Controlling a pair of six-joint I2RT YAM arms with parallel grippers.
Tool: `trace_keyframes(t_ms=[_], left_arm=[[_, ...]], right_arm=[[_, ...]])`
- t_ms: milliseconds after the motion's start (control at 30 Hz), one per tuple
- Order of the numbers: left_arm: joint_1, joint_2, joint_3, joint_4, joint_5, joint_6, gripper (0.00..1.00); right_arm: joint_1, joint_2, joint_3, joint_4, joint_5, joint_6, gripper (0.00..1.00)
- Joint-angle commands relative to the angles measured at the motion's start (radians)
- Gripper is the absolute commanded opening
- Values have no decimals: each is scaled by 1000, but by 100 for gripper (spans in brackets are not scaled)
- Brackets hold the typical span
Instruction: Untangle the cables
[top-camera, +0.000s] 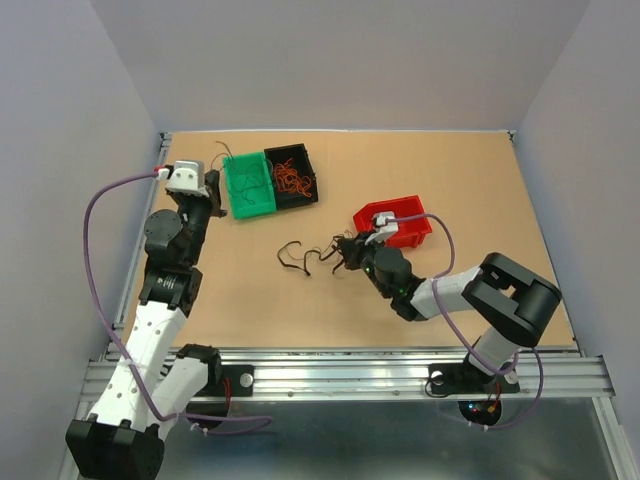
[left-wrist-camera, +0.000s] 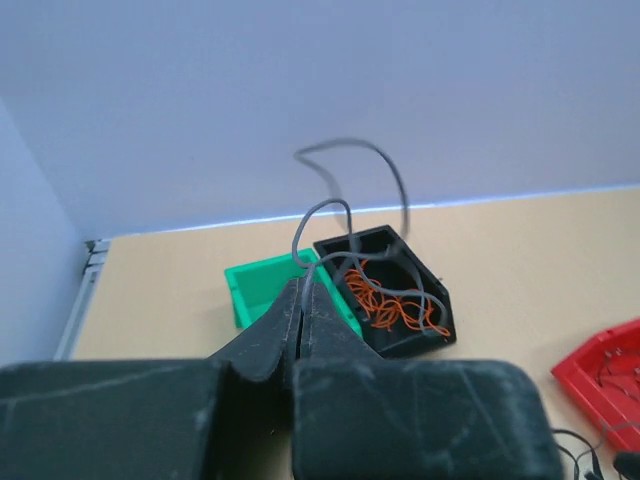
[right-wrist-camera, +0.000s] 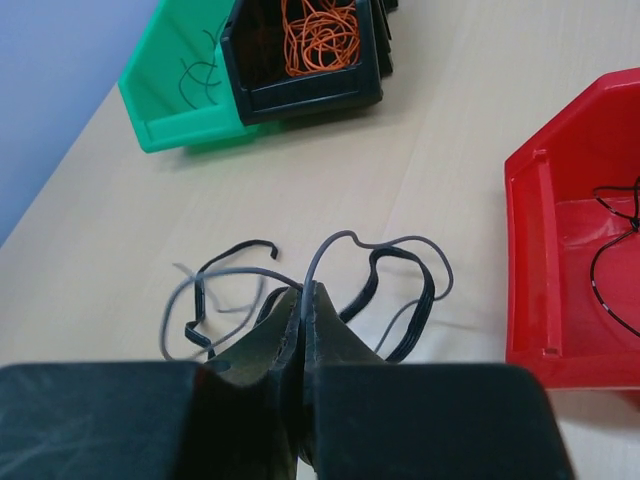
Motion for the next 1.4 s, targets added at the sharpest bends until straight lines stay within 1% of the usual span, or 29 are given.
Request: trace_keyframes(t_ms=[0, 33, 67, 133, 167, 233, 267, 300, 367, 400, 467, 500, 600, 633, 667, 800, 1067, 1167, 1200, 1233, 1267, 1300, 1367], left_arm=[[33, -10, -17, 102, -92, -50, 0], [36, -11, -23, 110, -18, -46, 0], [36, -11, -29, 116, 14, -35, 0], [36, -10, -30, 121, 25, -33, 0], [36, -11, -34, 125, 38, -29, 0], [36, -8, -47, 139, 109, 11, 0], [36, -4, -49, 142, 165, 17, 0], [38, 14, -41, 141, 173, 17, 0], [36, 47, -24, 127, 166, 20, 0], [36, 89, 0, 107, 158, 22, 0], [36, 137, 23, 87, 127, 27, 0], [36, 181, 44, 72, 117, 30, 0], [36, 266, 74, 56, 92, 33, 0], [36, 286, 91, 50, 80, 34, 0], [36, 307, 98, 47, 74, 34, 0], [36, 439, 154, 24, 51, 34, 0], [36, 628, 272, -17, -26, 48, 0], [36, 720, 344, -52, -38, 31, 0], [36, 783, 376, -74, -70, 28, 0], [36, 817, 446, -127, -75, 27, 0], [34, 849, 480, -152, -93, 22, 0], [34, 910, 533, -192, -103, 16, 0], [34, 962, 577, -210, -121, 14, 0]], right_arm=[[3, -38, -23, 48, 1, -11, 0], [3, -49, -17, 41, -57, -43, 1], [3, -52, -11, 16, -86, -57, 1], [5, -64, 3, 1, -138, -74, 0], [5, -66, 9, -4, -233, -111, 0], [6, -63, 29, -47, -322, -140, 10], [9, -58, 54, -71, -376, -169, 18], [19, -55, 62, -105, -381, -180, 32], [28, -55, 68, -121, -349, -197, 36], [29, -57, 66, -122, -340, -197, 39], [29, -58, 65, -122, -332, -196, 43], [29, -61, 62, -122, -331, -194, 50], [31, -69, 57, -124, -323, -194, 64], [31, -70, 55, -124, -315, -194, 71], [31, -71, 55, -122, -306, -194, 73], [31, -75, 51, -124, -298, -194, 76], [31, -97, 37, -121, -281, -185, 76], [31, -107, 31, -119, -278, -183, 76], [31, -107, 29, -119, -274, -183, 76], [31, -107, 29, -119, -274, -183, 76], [31, -107, 29, -117, -271, -183, 76], [31, -107, 26, -117, -268, -182, 76], [31, -109, 28, -116, -265, -179, 76]])
